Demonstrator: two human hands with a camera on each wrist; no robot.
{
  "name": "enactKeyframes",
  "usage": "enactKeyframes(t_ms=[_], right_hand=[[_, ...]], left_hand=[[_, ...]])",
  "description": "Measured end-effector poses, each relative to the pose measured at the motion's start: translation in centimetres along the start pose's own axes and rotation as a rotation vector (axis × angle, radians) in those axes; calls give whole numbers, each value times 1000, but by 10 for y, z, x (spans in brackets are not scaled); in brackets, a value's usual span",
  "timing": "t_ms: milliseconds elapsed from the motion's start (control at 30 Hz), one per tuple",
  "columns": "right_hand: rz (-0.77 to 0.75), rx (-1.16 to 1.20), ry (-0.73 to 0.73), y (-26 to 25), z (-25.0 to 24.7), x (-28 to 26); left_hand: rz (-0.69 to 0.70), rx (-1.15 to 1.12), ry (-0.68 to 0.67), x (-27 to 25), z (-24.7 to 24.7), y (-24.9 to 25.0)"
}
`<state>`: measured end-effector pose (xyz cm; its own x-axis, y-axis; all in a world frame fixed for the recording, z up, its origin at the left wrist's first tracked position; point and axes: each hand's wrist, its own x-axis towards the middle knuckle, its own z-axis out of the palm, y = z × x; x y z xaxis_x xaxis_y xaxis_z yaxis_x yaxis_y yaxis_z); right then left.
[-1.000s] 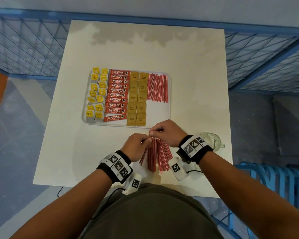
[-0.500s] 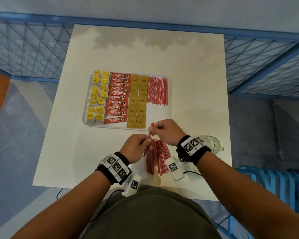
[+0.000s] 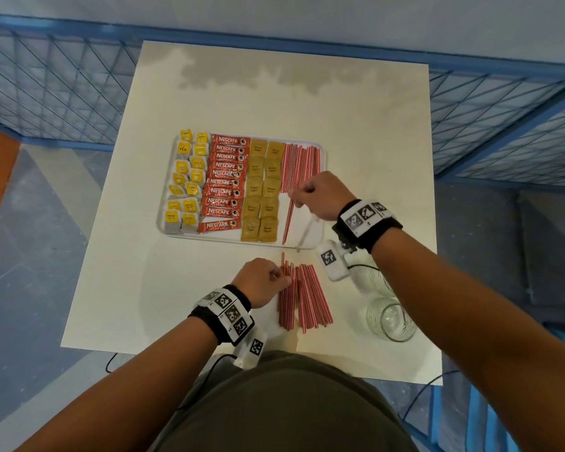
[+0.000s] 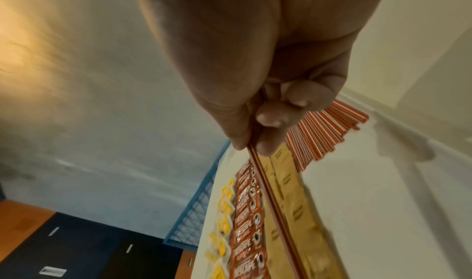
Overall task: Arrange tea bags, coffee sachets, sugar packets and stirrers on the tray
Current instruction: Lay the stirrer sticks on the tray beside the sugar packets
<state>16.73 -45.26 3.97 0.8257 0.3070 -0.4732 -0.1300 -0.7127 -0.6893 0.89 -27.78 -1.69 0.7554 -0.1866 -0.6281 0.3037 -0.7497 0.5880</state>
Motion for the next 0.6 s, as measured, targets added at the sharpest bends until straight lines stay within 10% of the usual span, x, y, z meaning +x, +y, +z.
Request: enactKeyframes(t_ms=[600], right_hand=[[214, -239, -110, 21, 43, 92]], left_hand=[[-131, 308, -16, 18, 14, -4]])
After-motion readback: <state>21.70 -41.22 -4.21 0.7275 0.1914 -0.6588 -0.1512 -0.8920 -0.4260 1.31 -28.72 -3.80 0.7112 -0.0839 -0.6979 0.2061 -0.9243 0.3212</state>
